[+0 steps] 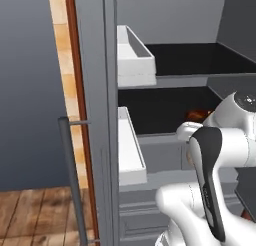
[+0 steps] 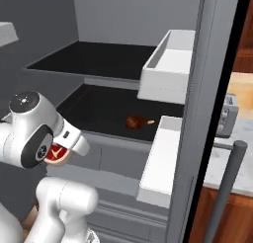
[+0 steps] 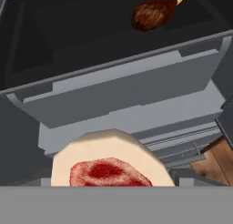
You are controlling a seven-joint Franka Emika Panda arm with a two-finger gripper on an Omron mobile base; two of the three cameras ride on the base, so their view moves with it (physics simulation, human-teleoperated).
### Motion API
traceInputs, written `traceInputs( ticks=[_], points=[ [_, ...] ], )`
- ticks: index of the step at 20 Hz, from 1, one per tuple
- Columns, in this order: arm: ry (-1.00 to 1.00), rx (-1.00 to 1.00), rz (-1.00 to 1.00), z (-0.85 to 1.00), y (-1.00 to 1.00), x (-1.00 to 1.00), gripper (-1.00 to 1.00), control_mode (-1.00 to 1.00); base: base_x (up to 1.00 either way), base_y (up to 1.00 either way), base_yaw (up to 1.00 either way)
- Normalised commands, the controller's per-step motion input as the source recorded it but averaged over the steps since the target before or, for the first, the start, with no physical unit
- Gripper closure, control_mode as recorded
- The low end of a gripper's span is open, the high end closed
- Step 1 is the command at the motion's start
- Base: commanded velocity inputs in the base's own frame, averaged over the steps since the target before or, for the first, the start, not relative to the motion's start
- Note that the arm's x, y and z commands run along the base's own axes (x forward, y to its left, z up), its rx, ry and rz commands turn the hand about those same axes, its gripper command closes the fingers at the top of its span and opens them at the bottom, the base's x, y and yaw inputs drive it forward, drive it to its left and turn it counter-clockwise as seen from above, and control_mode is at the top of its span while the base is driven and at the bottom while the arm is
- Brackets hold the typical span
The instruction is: Place the steak on the counter behind the older steak on the same shelf of the fridge to maintain FIFO order. Close the fridge door when finished.
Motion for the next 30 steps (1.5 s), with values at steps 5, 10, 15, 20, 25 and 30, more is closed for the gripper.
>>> traceInputs(
  ticks=[5,10,15,20,25,30],
  points=[
    [0.00,0.00,0.00,0.00,0.00,0.00,1.00,1.00,0.36,-0.33,-0.52],
    [0.00,0.00,0.00,0.00,0.00,0.00,1.00,1.00,0.52,0.02,-0.25],
    [-0.08,0.00,0.00,0.00,0.00,0.80,1.00,-1.00,0.20,0.00,0.00],
    [-0.19,0.00,0.00,0.00,0.15,1.00,1.00,-1.00,0.00,0.00,0.00],
    [-0.10,0.00,0.00,-0.10,0.70,0.97,1.00,-1.00,0.00,0.00,0.00],
    [-0.02,0.01,0.00,-0.05,0.43,0.75,1.00,-1.00,0.00,0.00,0.00]
  ],
)
